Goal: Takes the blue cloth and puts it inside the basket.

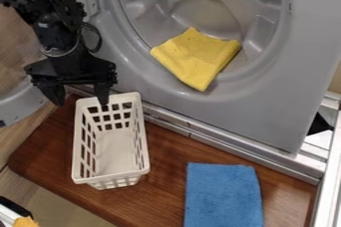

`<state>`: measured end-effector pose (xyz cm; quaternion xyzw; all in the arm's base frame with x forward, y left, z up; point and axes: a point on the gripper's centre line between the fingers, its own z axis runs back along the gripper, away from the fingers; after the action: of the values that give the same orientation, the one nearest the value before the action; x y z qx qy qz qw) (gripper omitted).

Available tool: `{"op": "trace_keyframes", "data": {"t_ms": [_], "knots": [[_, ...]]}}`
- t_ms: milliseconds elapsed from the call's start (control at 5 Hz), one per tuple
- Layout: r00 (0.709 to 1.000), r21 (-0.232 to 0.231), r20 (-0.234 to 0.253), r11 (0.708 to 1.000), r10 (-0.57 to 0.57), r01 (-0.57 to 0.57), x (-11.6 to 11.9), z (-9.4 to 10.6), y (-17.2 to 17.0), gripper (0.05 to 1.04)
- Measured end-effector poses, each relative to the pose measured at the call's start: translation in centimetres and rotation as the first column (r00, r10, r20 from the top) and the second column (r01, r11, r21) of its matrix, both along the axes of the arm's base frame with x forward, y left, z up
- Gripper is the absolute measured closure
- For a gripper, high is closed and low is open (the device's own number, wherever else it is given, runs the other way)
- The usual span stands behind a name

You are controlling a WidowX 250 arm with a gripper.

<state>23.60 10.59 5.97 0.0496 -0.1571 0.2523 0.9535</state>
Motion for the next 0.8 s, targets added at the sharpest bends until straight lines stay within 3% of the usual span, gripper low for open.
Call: {"op": "trace_keyframes", "data": {"t_ms": [200, 800], "knots": [[1.0, -0.009, -0.014, 1.0, 0.002, -0.002, -0.1, -0.4, -0.2, 0.084], [0.978, -0.014, -0.046, 0.979, -0.202, 0.201, 1.2, -1.2, -7.8, 0.084]]}}
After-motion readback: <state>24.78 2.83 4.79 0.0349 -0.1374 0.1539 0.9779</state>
